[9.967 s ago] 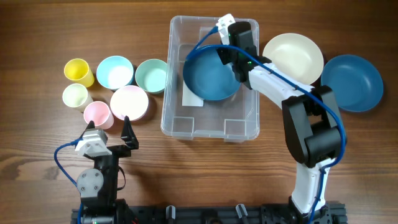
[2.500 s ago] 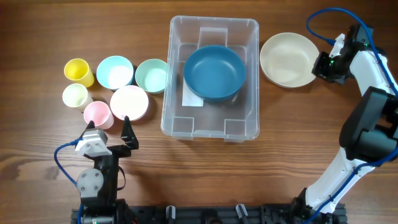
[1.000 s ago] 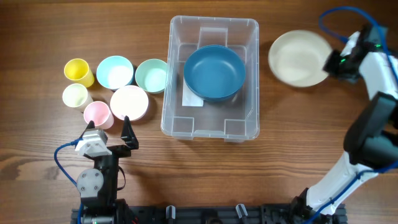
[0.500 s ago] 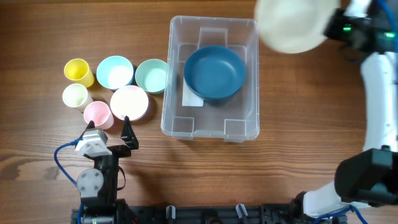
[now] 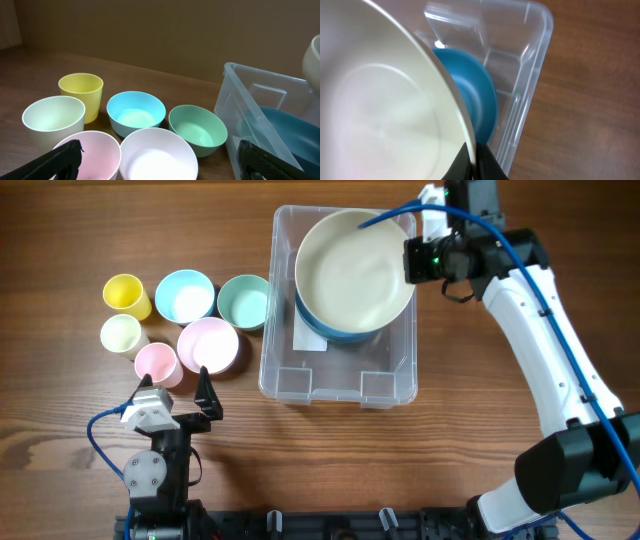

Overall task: Pack container
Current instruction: 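Lift the cream bowl with the right gripper and place it in the bin, then withdraw the right gripper to the upper right corner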

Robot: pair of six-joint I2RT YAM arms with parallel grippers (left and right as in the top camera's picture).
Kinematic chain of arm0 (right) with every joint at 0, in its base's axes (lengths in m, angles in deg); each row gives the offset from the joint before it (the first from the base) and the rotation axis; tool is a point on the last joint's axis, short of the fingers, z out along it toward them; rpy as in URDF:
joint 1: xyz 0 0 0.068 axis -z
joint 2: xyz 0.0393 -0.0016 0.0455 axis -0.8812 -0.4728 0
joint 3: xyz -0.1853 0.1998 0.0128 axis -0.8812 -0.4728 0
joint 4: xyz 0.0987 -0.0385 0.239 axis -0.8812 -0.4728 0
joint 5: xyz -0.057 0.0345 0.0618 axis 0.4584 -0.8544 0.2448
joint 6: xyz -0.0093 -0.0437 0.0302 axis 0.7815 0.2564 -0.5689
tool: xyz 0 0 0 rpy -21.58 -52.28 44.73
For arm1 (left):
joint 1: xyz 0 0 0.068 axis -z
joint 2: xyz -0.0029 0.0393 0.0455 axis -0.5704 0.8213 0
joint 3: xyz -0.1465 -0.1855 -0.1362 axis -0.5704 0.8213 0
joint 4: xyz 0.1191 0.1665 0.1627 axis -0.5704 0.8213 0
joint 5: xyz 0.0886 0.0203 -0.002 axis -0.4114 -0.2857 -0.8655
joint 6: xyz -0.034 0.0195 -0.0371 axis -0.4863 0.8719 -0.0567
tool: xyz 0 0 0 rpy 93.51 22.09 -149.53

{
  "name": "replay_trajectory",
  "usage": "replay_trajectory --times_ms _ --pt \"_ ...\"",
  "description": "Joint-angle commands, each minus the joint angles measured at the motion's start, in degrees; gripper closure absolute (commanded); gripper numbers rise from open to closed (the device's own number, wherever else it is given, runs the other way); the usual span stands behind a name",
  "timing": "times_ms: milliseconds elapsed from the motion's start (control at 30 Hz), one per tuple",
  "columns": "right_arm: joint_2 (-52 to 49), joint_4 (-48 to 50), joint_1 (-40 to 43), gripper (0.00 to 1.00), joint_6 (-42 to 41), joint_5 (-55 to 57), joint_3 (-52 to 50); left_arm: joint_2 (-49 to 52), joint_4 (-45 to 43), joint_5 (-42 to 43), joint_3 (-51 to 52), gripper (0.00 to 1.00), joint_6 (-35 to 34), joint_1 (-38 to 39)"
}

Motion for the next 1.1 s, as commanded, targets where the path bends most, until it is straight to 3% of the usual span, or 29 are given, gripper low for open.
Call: replay_trajectory --times_ms 0,33,100,200,533,667,767,933,1000,1067 --pt "-0.07 1.33 -0.13 0.96 0.57 1.86 -2.16 -0.37 -0.20 0.52 0.50 0.00 1.14 0.33" --pt "-0.07 1.84 -0.13 0.95 0.59 1.86 -2.64 -0.37 -0.20 0.52 0.50 0.00 1.14 0.33" --pt "-0.07 2.64 -0.13 0.56 0.55 1.86 -3.37 -0.37 -0.20 0.52 0.50 0.00 1.14 0.33" --pt "-0.07 3.85 -0.13 0.42 0.61 1.86 -3.50 -0.37 -0.20 0.52 0.50 0.00 1.14 0.33" --pt "-0.07 12.11 -0.04 0.41 0.68 1.99 -3.48 -0.37 -0.20 0.52 0.50 0.00 1.14 0.33" --pt "-0.07 15.37 1.16 0.41 0.48 10.12 -3.48 -0.37 -0.20 0.52 0.50 0.00 1.14 0.33" --pt "-0.07 15.13 4.59 0.41 0.68 17.81 -3.48 -0.37 -0.20 0.52 0.50 0.00 1.14 0.33" --pt "-0.07 12.09 13.07 0.42 3.69 19.65 -3.48 -0.37 -0.20 0.52 0.50 0.00 1.14 0.33" --pt "-0.07 11.76 17.18 0.33 3.69 19.61 -3.48 -0.37 -0.20 0.52 0.50 0.00 1.14 0.33" --pt "-0.07 12.00 21.53 0.12 3.67 19.30 -3.48 -0.37 -0.20 0.52 0.50 0.00 1.14 0.33"
